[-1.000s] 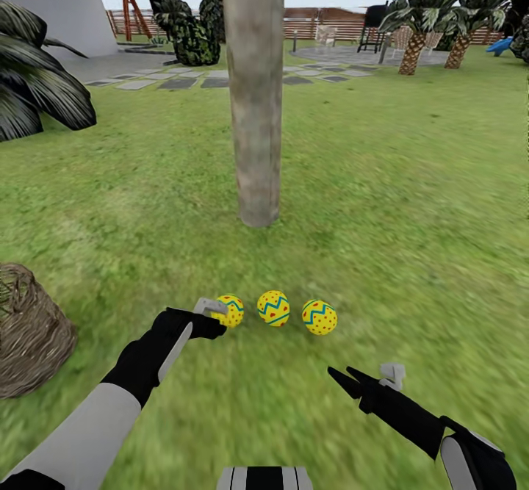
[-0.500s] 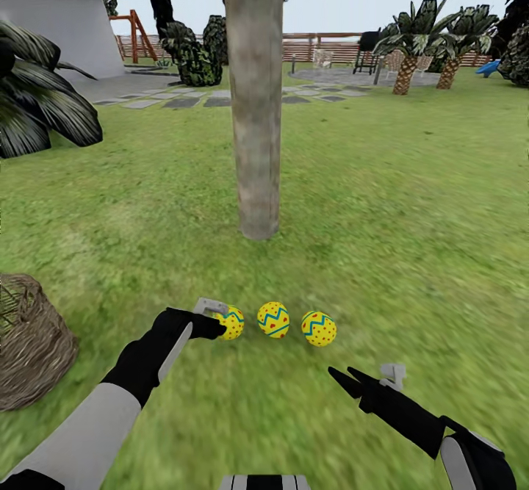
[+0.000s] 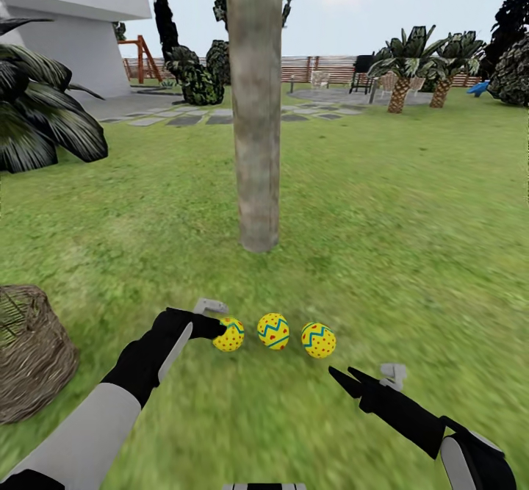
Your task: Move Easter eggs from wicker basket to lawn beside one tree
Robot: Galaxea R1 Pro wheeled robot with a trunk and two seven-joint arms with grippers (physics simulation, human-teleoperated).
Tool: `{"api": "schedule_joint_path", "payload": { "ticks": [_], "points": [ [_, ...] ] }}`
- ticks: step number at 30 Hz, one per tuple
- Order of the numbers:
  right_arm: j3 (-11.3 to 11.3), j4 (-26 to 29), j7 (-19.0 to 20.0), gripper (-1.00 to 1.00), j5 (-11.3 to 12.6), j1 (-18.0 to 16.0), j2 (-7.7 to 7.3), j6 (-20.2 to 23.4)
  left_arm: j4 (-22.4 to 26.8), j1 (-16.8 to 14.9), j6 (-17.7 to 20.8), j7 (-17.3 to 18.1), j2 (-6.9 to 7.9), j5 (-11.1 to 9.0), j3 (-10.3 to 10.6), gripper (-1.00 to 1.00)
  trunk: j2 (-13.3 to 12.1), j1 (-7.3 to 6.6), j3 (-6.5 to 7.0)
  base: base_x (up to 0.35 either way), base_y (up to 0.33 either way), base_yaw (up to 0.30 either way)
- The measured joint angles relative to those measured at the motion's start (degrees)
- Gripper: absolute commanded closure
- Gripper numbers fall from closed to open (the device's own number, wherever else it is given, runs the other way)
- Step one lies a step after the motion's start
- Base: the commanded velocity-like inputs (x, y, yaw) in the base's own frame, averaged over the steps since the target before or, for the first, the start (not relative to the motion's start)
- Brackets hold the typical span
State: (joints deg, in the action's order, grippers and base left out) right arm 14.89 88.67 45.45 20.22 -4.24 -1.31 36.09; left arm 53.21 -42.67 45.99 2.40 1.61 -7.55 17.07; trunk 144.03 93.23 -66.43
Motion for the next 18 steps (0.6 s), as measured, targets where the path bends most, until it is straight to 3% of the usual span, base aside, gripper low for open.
{"api": "schedule_joint_path", "payload": {
  "ticks": [18],
  "points": [
    [-0.02,0.00,0.01,-1.00,0.11,0.05,-0.01,-0.37,-2.19,0.00,0.12,-0.19,-0.09,0.02,-0.01,-1.00,-0.24,-0.46,3.99,0.000,0.000,0.000]
  ]
}}
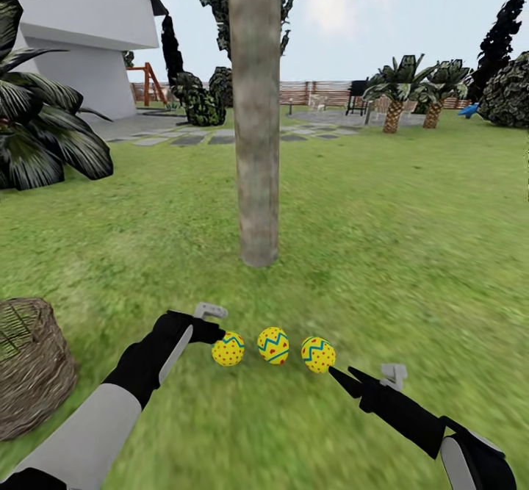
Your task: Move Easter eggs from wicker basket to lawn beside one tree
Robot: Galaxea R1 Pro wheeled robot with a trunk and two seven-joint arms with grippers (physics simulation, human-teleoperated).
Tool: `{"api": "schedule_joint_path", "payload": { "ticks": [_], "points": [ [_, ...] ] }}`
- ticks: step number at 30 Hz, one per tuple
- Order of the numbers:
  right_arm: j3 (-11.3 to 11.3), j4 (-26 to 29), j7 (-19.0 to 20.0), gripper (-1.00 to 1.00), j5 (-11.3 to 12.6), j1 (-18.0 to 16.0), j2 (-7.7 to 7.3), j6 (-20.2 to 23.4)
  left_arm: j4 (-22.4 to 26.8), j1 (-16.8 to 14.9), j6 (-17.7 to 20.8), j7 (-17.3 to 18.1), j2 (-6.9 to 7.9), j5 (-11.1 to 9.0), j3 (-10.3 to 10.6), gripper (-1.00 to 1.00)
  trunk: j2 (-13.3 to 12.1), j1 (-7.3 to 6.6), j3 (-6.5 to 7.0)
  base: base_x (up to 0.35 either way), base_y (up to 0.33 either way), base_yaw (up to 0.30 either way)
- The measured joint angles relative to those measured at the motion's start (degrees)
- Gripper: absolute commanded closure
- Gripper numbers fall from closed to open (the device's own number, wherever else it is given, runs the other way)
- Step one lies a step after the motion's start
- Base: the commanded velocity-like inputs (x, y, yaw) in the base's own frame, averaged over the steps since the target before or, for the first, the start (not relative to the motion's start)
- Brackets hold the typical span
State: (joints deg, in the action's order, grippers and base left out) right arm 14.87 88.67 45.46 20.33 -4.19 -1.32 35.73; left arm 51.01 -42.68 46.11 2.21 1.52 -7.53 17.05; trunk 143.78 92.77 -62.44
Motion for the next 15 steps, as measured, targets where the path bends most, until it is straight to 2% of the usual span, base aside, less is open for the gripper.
{"api": "schedule_joint_path", "payload": {
  "ticks": [15],
  "points": [
    [0.02,0.00,-0.09,-1.00,-0.04,-0.01,0.01,0.19,-2.17,-0.09,-0.03,-0.25,-0.06,-0.02,-0.01,-1.00,-0.20,-0.39,3.33,0.000,0.000,0.000]
  ]
}}
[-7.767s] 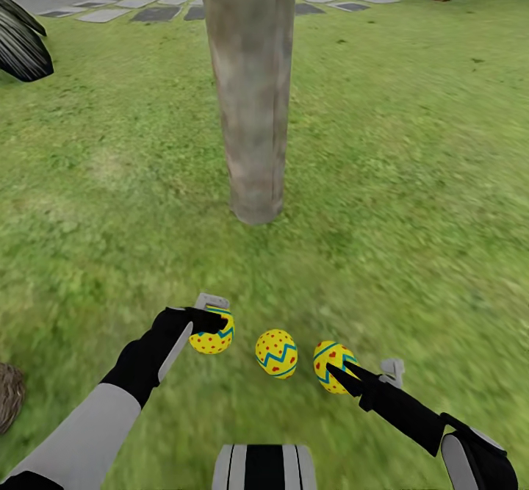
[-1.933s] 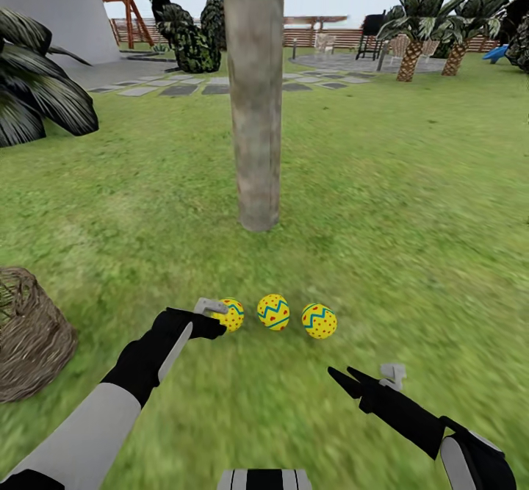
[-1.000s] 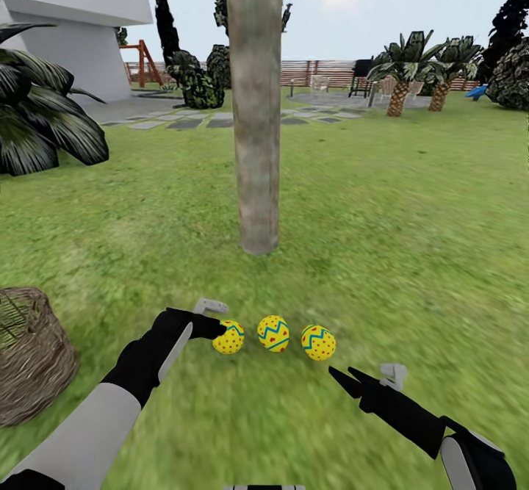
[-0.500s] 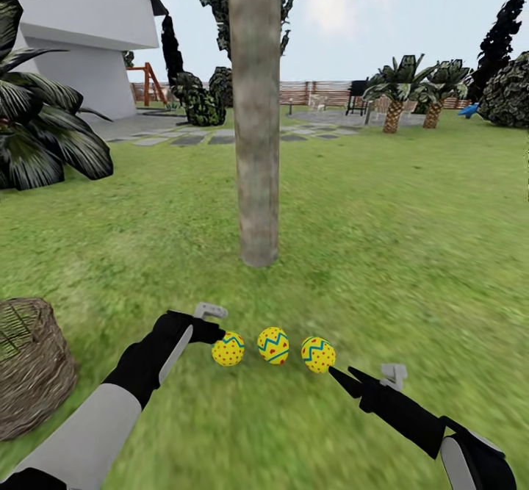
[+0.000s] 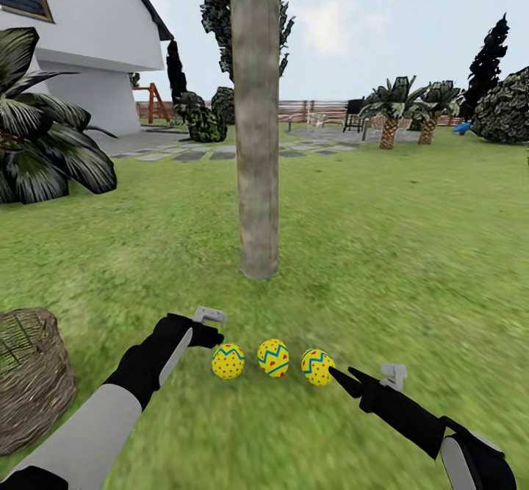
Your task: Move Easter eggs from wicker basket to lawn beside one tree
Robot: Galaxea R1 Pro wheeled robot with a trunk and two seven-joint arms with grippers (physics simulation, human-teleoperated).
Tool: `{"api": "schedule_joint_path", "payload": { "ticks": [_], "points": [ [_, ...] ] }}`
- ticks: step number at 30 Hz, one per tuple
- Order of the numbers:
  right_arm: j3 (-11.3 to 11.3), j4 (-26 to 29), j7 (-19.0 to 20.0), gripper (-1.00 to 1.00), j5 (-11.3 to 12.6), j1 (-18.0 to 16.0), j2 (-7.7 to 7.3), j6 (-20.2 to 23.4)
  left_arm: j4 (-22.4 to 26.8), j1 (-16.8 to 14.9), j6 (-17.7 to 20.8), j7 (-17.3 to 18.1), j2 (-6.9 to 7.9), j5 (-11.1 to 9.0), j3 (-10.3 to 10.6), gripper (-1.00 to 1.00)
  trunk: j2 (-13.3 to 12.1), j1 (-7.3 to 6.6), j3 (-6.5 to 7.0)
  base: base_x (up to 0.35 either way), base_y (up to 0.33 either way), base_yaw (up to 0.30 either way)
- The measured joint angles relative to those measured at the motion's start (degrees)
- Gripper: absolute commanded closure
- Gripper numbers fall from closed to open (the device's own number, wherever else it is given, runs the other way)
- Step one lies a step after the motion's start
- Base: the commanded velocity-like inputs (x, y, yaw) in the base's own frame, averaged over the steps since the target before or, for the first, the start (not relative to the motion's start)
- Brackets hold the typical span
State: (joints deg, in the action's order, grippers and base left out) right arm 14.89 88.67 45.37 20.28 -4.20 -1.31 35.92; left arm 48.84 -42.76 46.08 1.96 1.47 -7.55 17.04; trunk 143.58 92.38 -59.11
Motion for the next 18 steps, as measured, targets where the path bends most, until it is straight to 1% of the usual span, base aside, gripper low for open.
{"api": "schedule_joint_path", "payload": {
  "ticks": [18],
  "points": [
    [0.00,0.00,-0.05,-1.00,0.00,0.00,0.00,-0.01,-0.56,-0.02,-0.02,-0.14,0.00,-0.04,0.00,-1.00,-0.24,-0.47,3.99,0.000,0.000,0.000]
  ]
}}
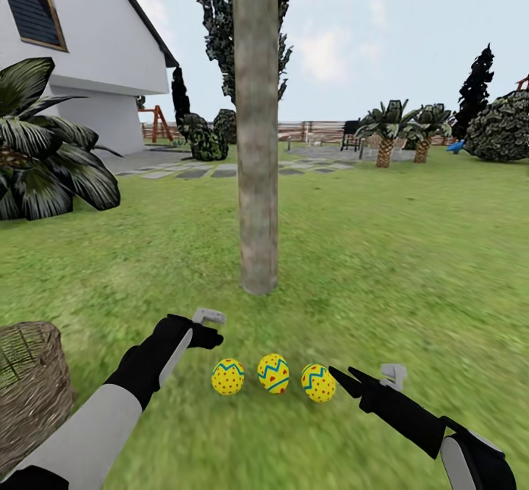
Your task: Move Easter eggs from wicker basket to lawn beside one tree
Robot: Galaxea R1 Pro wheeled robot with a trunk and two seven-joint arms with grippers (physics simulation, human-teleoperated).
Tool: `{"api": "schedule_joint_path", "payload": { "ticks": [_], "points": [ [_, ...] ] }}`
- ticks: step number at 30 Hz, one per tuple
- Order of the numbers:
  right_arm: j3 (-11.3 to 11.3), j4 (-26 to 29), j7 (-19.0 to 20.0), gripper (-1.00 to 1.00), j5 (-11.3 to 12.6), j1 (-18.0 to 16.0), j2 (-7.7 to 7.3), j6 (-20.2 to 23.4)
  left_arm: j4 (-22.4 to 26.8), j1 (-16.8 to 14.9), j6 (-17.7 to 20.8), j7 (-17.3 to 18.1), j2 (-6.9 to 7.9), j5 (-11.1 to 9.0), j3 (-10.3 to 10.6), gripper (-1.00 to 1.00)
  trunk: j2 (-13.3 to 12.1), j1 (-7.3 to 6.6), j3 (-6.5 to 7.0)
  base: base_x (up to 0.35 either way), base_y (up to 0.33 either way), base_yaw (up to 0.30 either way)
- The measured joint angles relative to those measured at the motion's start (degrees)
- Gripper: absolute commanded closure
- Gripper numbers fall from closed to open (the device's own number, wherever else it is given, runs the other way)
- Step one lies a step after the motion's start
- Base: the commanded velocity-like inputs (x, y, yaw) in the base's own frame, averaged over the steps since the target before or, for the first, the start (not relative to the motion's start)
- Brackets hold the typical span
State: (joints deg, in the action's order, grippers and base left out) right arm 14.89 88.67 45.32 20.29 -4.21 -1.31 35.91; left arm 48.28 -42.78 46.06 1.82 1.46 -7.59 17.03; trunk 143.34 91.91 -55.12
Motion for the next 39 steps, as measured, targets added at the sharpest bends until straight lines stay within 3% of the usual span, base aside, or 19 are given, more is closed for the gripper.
{"api": "schedule_joint_path", "payload": {
  "ticks": [9,39],
  "points": [
    [0.00,0.00,-0.02,-1.00,0.00,0.01,0.02,0.04,0.00,-0.07,-0.05,-0.93,-0.03,0.00,0.00,-1.00,-0.12,-0.23,2.00,0.000,0.000,0.000],
    [0.00,-0.08,-0.04,-1.00,-0.01,0.02,0.04,0.09,0.01,-0.07,-0.03,-1.42,-0.01,-0.01,0.00,-1.00,-12.15,-6.81,7.38,0.000,0.000,0.000]
  ]
}}
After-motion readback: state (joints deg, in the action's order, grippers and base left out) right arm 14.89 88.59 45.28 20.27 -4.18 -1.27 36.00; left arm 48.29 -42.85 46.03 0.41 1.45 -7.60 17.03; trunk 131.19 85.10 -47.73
